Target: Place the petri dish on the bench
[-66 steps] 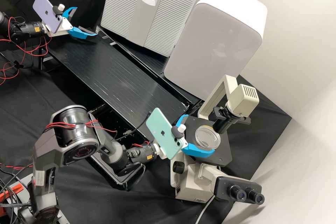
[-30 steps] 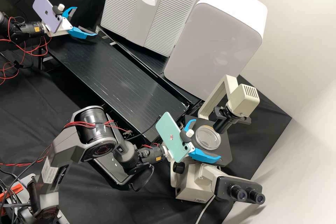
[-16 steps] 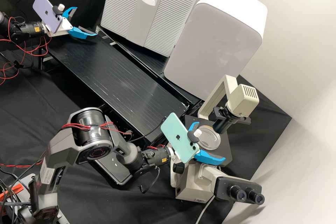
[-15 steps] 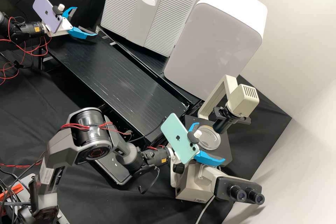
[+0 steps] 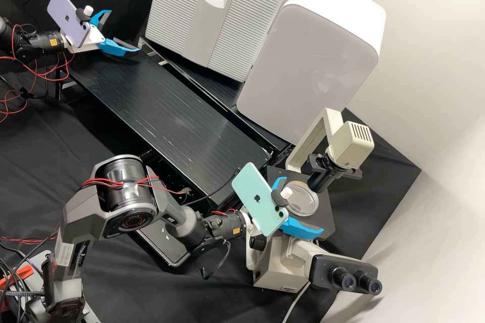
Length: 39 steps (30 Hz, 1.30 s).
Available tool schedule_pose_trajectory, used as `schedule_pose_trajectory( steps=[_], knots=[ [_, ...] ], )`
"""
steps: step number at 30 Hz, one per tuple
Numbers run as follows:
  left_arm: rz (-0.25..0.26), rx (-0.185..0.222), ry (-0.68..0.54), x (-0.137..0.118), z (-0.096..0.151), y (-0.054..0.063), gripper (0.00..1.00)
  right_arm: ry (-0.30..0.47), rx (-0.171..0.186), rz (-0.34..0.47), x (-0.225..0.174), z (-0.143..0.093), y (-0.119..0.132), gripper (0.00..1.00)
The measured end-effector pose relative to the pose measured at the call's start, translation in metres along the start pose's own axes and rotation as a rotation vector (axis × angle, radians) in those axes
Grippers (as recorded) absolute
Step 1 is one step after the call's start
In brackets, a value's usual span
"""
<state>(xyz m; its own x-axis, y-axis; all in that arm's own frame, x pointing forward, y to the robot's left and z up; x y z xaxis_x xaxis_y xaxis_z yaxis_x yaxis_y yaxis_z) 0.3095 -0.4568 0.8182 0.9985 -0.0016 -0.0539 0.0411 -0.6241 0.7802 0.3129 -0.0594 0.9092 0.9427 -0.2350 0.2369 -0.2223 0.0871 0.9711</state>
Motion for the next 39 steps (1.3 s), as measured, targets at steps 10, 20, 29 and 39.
schedule_pose_trajectory(
  steps=[10,20,29,39],
  knots=[
    [0.0,0.0,0.0,0.0,0.0,0.0,1.0,0.017,0.006,-0.032,0.01,-0.007,-0.009,1.0],
    [0.0,0.0,0.0,0.0,0.0,0.0,1.0,0.011,0.009,-0.042,0.013,-0.006,-0.012,0.0],
    [0.0,0.0,0.0,0.0,0.0,0.0,1.0,0.022,0.007,-0.047,0.014,-0.008,-0.012,0.0],
    [0.0,0.0,0.0,0.0,0.0,0.0,1.0,0.038,0.003,-0.048,0.016,-0.012,-0.012,0.0]
  ],
)
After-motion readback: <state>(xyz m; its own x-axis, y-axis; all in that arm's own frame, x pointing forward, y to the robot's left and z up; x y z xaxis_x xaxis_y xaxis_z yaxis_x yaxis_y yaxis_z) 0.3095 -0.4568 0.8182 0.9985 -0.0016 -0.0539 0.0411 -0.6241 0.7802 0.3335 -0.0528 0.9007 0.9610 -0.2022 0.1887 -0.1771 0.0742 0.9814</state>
